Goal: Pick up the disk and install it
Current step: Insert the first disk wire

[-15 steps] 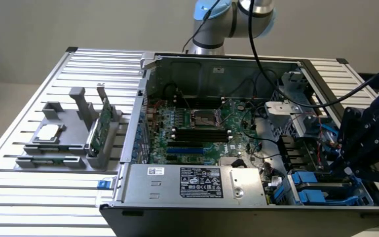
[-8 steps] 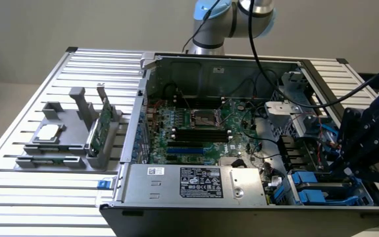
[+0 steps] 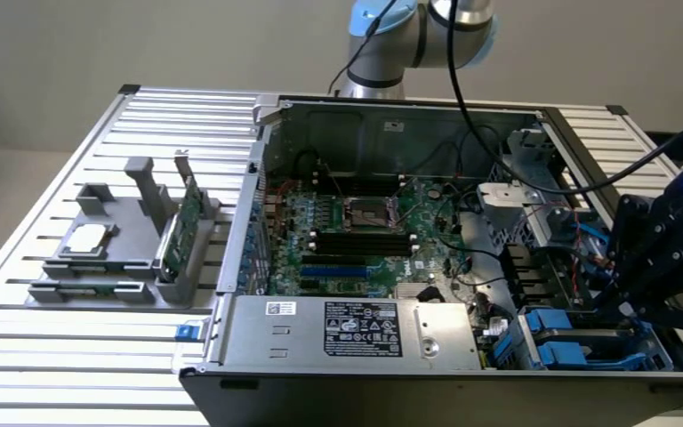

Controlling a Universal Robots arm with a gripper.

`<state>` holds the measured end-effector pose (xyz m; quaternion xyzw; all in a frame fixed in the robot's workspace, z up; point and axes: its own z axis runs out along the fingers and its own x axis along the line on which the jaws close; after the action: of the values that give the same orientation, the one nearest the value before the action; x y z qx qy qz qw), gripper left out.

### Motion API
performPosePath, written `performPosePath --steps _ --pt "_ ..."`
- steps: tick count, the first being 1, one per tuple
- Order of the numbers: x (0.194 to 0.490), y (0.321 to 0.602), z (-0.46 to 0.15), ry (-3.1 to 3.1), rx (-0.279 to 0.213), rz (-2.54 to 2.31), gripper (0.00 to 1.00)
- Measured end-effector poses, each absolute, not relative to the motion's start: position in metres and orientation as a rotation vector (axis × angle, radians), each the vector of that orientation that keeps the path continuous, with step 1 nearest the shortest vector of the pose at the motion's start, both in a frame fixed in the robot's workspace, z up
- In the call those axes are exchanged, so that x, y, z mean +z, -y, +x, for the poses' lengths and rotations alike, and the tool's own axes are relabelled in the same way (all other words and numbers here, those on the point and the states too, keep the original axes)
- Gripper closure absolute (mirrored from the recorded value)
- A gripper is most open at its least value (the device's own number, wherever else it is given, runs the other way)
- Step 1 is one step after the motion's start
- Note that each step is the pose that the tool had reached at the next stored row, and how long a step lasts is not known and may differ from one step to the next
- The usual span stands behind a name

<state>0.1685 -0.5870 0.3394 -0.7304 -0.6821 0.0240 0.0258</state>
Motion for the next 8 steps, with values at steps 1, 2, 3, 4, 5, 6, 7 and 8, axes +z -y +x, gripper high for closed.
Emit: performPosePath --steps 1,2,3,4,5,6,7,8 --pt "0.3393 0.5864 0.1685 2.108 0.074 -2.258 0.84" --pt "0.3392 0.5857 0.1685 2.108 0.075 -2.258 0.84" --pt "0.339 0.5852 0.1686 2.108 0.075 -2.258 0.84" --pt "0.3389 0.5848 0.1687 2.108 0.075 -2.258 0.84" --pt "0.3388 0.5845 0.1689 2.108 0.075 -2.258 0.84" --pt "0.3388 0.5844 0.1693 2.108 0.075 -2.258 0.84" --pt "0.3388 0.5844 0.1697 2.108 0.076 -2.259 0.84" --pt "0.3387 0.5843 0.1701 2.109 0.076 -2.259 0.84"
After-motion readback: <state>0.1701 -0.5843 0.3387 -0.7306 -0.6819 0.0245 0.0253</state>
